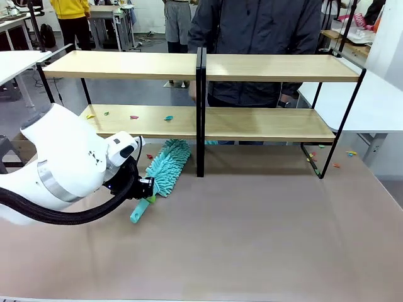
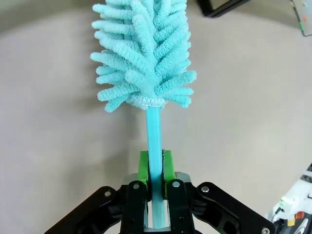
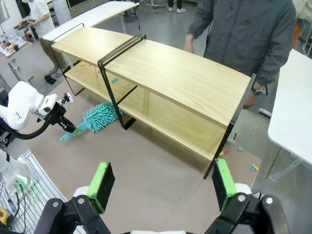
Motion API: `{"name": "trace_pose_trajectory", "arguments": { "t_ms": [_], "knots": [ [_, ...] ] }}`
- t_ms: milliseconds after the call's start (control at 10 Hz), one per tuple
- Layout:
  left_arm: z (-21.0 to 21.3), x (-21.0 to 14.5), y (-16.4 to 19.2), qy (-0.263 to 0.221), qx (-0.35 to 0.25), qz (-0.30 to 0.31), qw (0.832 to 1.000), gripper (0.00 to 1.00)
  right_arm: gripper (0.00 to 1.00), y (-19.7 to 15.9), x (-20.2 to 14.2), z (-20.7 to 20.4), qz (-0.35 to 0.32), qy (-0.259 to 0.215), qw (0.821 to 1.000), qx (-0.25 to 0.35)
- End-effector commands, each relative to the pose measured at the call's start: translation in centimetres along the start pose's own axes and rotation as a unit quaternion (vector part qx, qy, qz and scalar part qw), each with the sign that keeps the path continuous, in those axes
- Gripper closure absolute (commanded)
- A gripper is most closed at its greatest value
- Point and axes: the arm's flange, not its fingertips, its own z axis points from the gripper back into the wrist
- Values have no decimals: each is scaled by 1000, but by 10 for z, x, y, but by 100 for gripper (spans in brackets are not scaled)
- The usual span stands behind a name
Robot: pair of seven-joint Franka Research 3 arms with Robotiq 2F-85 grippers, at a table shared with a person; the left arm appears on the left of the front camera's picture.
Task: Clean the shelves.
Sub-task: Clean another randomly selected level of the Shelf with the Duster.
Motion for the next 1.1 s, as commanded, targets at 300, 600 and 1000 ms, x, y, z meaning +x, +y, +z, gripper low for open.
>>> {"name": "trace_pose_trajectory", "arguments": {
  "t_ms": [300,600,1000],
  "knots": [
    [15,-1,26,19,110,70,991,94,0,1,1,0,1,-4,1000,3],
    [29,4,43,17,119,117,986,94,0,1,1,0,1,-4,1000,3],
    [61,7,58,32,104,134,985,94,0,1,1,0,1,-4,1000,3]
  ]
}}
